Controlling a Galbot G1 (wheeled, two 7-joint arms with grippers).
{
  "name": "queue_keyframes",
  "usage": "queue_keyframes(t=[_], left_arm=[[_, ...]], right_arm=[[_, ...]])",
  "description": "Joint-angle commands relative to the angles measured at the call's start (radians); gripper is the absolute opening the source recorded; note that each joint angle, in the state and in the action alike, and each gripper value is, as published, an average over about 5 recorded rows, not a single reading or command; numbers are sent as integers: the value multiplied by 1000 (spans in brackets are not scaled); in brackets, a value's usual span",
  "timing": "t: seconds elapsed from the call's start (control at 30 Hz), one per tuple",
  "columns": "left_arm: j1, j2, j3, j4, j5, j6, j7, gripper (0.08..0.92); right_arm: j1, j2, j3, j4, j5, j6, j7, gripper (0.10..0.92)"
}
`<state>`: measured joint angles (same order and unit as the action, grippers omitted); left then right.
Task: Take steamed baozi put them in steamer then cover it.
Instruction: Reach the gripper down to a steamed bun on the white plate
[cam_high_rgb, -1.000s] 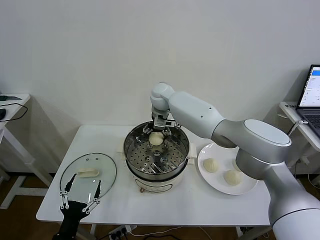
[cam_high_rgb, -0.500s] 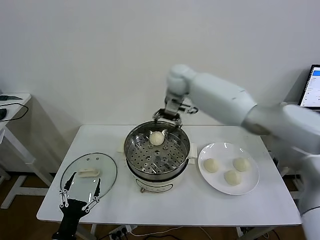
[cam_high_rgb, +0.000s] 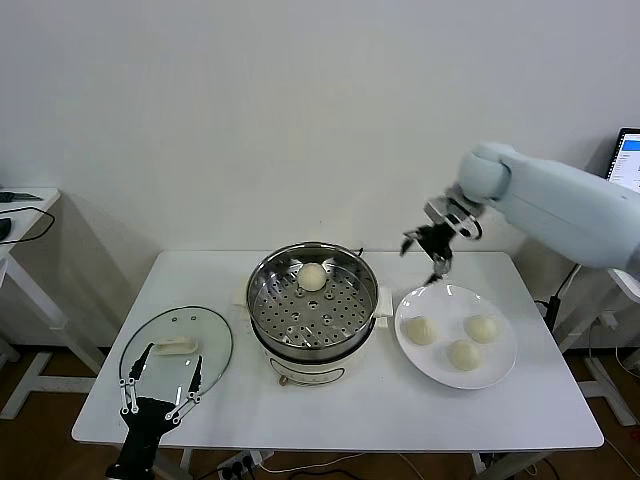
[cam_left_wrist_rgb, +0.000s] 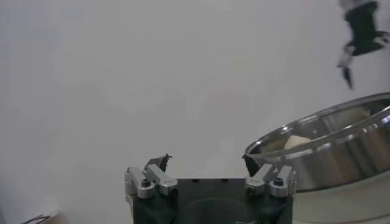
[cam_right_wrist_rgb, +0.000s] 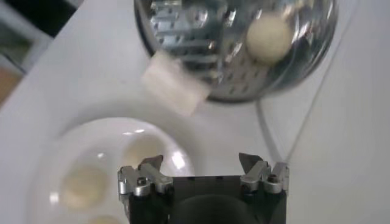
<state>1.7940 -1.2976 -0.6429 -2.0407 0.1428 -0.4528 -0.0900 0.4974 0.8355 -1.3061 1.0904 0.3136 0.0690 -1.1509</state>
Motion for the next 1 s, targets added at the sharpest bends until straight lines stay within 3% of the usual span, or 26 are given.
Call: queue_keyframes(t=[0.03,0.23,1.0], left_arm=[[-3,-1,-3,-2,-21,3,-1,823],[-2,-2,-9,3,-19,1,0,823],[-2,-9,-44,13,-21,-12,-1,823]], right_arm=[[-111,-109,-78,20,83,-118,111,823],[-198,-41,-18,-46,46,-131,177,823],[-272,96,41,-168,-13,-132,167,823]])
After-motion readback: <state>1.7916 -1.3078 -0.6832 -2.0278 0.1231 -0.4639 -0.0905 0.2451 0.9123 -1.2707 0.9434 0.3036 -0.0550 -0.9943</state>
